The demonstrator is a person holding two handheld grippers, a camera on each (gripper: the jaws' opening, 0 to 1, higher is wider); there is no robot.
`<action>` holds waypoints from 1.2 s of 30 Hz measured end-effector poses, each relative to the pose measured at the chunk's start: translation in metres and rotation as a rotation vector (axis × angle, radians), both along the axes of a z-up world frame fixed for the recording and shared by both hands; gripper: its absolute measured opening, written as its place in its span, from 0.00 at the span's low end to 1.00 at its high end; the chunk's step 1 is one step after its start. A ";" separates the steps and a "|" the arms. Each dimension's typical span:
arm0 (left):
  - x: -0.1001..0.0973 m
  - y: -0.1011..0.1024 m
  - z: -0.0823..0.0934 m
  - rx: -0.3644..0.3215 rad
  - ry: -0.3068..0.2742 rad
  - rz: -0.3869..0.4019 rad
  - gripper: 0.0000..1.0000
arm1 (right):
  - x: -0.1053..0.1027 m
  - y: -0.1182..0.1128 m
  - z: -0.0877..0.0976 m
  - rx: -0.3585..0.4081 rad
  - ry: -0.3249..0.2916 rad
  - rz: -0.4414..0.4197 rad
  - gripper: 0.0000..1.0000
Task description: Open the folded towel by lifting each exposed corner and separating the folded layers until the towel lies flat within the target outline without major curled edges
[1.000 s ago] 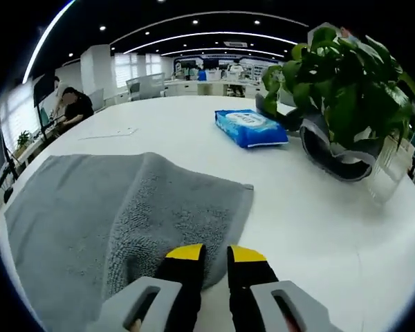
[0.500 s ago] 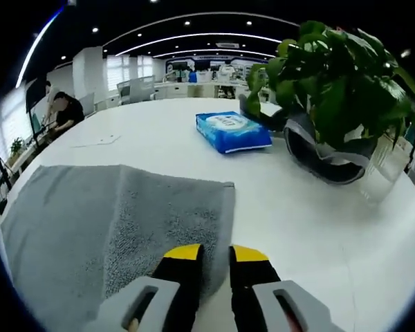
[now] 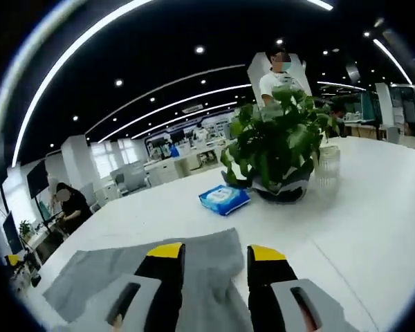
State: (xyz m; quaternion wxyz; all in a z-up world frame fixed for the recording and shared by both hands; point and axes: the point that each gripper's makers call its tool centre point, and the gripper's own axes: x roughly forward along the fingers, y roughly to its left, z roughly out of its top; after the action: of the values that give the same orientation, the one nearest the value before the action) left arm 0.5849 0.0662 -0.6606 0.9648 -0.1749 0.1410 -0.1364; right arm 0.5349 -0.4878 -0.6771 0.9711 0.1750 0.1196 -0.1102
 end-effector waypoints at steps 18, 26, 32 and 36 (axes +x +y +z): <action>-0.064 0.062 -0.014 -0.020 0.020 0.083 0.44 | -0.051 -0.011 -0.110 -0.183 0.518 -0.016 0.21; -0.070 0.073 -0.013 -0.030 0.038 0.142 0.43 | -0.049 -0.014 -0.155 -0.113 0.640 -0.022 0.12; -0.062 0.065 -0.010 -0.028 0.034 0.132 0.43 | -0.052 -0.013 -0.152 -0.126 0.633 -0.031 0.08; -0.059 0.059 -0.010 -0.030 0.030 0.118 0.42 | -0.066 -0.018 -0.151 -0.128 0.653 -0.067 0.07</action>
State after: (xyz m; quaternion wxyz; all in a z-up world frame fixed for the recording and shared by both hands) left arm 0.5257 0.1249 -0.6709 0.9663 -0.1992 0.1430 -0.0789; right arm 0.4686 -0.5063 -0.8283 0.8863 0.0731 0.4113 -0.1997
